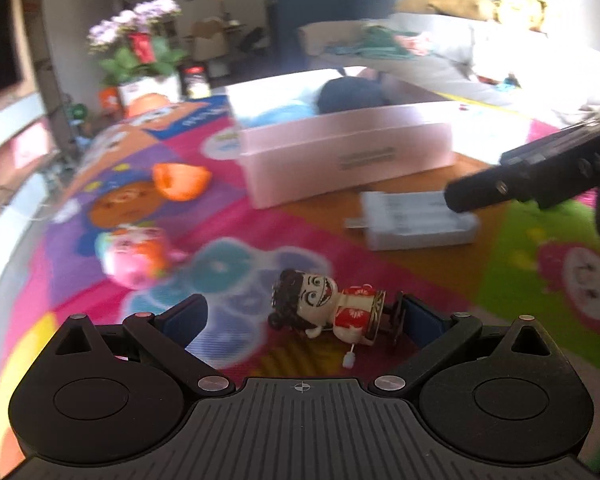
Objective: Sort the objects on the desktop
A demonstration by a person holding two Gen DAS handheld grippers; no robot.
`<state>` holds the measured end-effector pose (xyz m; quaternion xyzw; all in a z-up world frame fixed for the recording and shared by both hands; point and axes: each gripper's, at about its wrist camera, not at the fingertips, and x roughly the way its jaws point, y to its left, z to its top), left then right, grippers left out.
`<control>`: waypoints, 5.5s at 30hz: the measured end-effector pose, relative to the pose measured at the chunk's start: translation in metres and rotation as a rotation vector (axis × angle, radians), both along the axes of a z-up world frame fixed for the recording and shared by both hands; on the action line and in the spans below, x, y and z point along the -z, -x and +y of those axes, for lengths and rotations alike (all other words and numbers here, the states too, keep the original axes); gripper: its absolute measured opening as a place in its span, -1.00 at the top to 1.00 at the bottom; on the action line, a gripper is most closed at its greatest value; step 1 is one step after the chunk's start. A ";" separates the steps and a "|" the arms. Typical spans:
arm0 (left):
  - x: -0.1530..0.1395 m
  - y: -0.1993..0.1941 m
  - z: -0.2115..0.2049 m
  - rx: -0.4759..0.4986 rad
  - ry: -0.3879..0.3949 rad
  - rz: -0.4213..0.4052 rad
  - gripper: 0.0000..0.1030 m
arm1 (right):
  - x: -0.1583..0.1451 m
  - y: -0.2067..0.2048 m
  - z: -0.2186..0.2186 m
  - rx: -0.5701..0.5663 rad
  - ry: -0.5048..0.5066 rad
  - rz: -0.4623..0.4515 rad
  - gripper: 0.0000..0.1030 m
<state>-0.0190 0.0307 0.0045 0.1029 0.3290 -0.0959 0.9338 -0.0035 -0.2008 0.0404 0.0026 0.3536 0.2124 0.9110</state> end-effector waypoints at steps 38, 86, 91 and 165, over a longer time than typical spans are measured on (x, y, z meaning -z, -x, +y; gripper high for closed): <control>0.000 -0.010 0.013 0.048 0.111 0.033 -0.59 | 0.012 -0.008 0.038 -0.085 0.167 -0.033 -0.76; -0.022 0.000 0.060 -0.102 0.094 -0.153 -0.97 | -0.047 -0.105 0.046 0.065 0.107 -0.016 -0.78; -0.010 -0.006 0.075 -0.231 0.130 -0.097 -0.98 | -0.065 -0.097 0.063 0.004 0.124 -0.090 -0.97; -0.002 -0.015 0.084 -0.244 0.200 -0.005 -1.00 | -0.043 -0.010 0.121 -0.472 0.235 -0.052 0.81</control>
